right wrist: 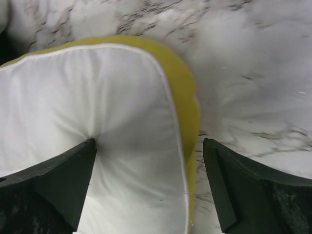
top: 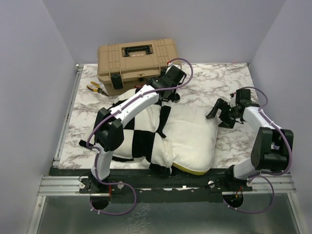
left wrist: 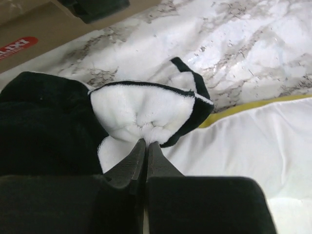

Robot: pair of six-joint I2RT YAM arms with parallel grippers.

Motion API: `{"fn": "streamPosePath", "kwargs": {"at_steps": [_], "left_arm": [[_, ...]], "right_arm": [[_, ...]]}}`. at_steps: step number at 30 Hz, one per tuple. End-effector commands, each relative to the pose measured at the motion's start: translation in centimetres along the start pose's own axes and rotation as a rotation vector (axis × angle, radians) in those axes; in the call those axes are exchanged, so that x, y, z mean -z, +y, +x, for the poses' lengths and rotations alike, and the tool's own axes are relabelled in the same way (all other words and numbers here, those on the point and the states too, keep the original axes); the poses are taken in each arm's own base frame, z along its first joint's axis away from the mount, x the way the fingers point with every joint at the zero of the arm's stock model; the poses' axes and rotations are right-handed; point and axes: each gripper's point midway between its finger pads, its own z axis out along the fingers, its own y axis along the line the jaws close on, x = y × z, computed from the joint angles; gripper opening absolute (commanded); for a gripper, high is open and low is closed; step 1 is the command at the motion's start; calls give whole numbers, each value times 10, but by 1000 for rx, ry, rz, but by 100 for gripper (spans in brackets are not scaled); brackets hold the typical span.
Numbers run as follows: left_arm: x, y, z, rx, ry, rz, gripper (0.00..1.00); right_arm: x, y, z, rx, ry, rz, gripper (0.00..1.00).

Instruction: Put the pillow into the pillowcase

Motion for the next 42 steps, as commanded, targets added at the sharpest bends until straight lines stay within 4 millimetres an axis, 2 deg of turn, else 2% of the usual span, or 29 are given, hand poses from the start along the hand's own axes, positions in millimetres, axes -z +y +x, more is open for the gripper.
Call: {"fn": "streamPosePath", "kwargs": {"at_steps": [1, 3, 5, 9, 11, 15, 17, 19, 22, 26, 29, 31, 35, 39, 42], "left_arm": [[16, -42, -6, 43, -5, 193, 0], [25, -61, -11, 41, -12, 269, 0], [38, -85, -17, 39, -20, 357, 0], [71, -135, -31, 52, -30, 539, 0], [95, -161, -44, 67, -54, 634, 0], [145, -205, -75, 133, -112, 827, 0], [165, -220, -87, 177, -125, 908, 0], [175, -229, -89, 195, -131, 944, 0], [166, -221, -81, 206, -128, 877, 0], [135, -183, -72, 253, -151, 669, 0], [129, -163, -79, 297, -191, 574, 0], [128, -149, -87, 329, -230, 515, 0], [124, -117, -106, 389, -291, 417, 0], [122, -79, -121, 443, -335, 333, 0], [125, -68, -135, 444, -362, 337, 0]], "right_arm": [[-6, 51, 10, 9, 62, -321, 94], [-7, 67, 11, 19, 94, -424, 88], [-3, 85, 10, 36, 104, -549, 74], [14, 118, 10, 76, 107, -760, 49], [27, 135, 11, 129, 103, -845, 41], [55, 168, 20, 223, 78, -963, 37], [70, 182, 25, 245, 57, -1015, 37], [86, 191, 25, 237, 26, -1069, 37], [111, 202, 26, 258, 5, -1155, 37], [145, 213, 31, 294, -15, -1235, 29], [171, 219, 42, 343, -32, -1303, 16], [182, 220, 49, 310, -42, -1338, 10], [189, 216, 62, 304, -35, -1352, 0], [188, 215, 74, 329, -5, -1349, 0], [189, 222, 83, 377, 29, -1354, 0]]}}
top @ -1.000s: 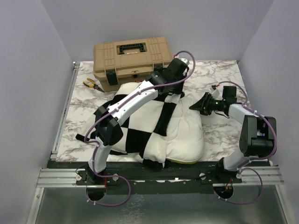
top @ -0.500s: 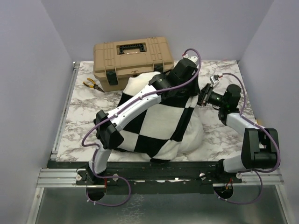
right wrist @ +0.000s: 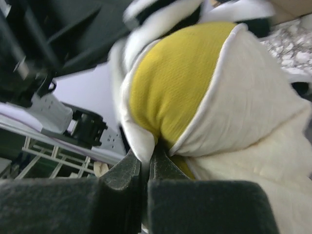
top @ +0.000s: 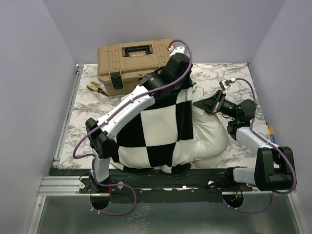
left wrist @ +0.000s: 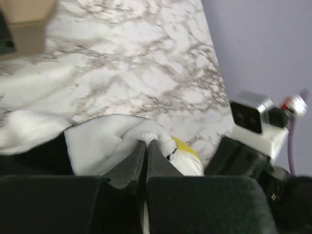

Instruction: Put the pillow into the pillowcase

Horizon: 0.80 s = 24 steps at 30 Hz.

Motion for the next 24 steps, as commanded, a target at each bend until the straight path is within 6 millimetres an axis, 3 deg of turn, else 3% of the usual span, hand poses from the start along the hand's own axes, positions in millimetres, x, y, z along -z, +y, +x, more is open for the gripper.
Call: {"fn": "streamPosePath", "kwargs": {"at_steps": [1, 6, 8, 11, 15, 20, 24], "left_arm": [[-6, 18, -63, 56, -197, -44, 0], [-15, -30, -61, 85, -135, 138, 0], [-14, -57, -55, 104, -110, 222, 0], [10, -112, -51, 107, -125, 361, 0], [57, -156, -65, 155, -210, 474, 0], [104, -153, -90, 186, -327, 450, 0], [115, -125, -97, 150, -386, 346, 0]], "right_arm": [[-7, 49, 43, 132, 232, -138, 0], [-30, 63, 40, 180, 278, -166, 0], [-41, 63, 35, 189, 272, -159, 0], [-52, 53, 27, 190, 252, -137, 0], [-59, 30, 23, 155, 216, -104, 0], [-59, 12, 20, 127, 178, -63, 0], [-52, 13, 23, 141, 171, -42, 0]]}}
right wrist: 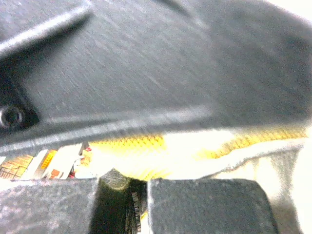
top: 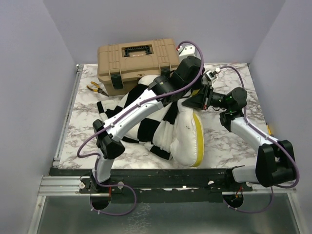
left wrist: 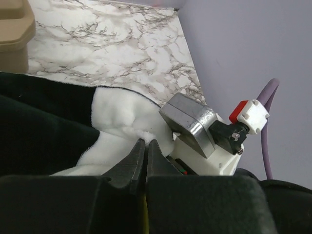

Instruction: Put the pillow into the pillowcase

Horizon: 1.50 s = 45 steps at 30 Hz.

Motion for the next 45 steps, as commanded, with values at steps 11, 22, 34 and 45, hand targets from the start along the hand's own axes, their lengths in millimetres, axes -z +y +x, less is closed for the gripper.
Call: {"fn": "streamPosePath", "kwargs": {"at_steps": [11, 22, 34, 45], "left_arm": [[96, -47, -72, 115, -209, 246, 0], [132, -165, -50, 99, -151, 576, 0], [117, -100, -23, -3, -180, 308, 27], [106, 130, 51, -277, 77, -199, 94]], "right_arm": [[32, -64, 20, -82, -29, 481, 0], [0, -51, -16, -46, 22, 254, 0], [12, -84, 18, -196, 58, 358, 0], [24, -121, 55, -294, 100, 436, 2]]}}
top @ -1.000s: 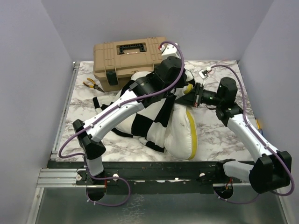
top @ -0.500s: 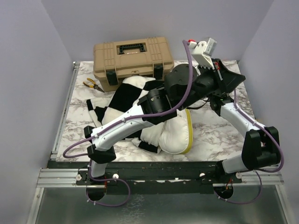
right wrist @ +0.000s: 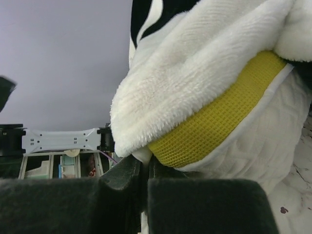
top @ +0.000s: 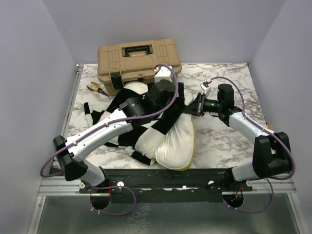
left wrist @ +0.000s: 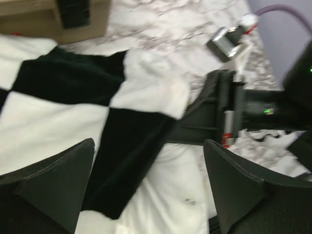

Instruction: Put the pillow into the pillowcase

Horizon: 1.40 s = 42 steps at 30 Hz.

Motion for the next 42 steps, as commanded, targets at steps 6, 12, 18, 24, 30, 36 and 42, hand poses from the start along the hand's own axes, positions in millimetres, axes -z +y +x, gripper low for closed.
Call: {"fn": "streamPosePath", "kwargs": {"at_steps": [6, 12, 18, 24, 30, 36, 42], "left_arm": [[-22, 82, 97, -265, 290, -139, 98], [-46, 71, 137, -294, 405, -58, 90], [-54, 81, 158, -329, 446, -74, 78], [-45, 67, 143, -320, 415, -21, 24], [-12, -33, 65, -142, 275, 266, 0], [21, -145, 24, -8, 213, 669, 0], [-26, -71, 62, 37, 204, 293, 0]], "right_arm": [[-9, -17, 3, -12, 48, 32, 3], [-12, -21, 1, -15, 49, 43, 3], [-15, -21, -6, -7, 50, 38, 3], [-17, -17, -13, -2, 47, 31, 3], [-18, -9, -29, -17, -38, 17, 0], [-24, -7, -36, -100, -92, -44, 0], [-23, -31, -33, -31, -34, 115, 13]]}}
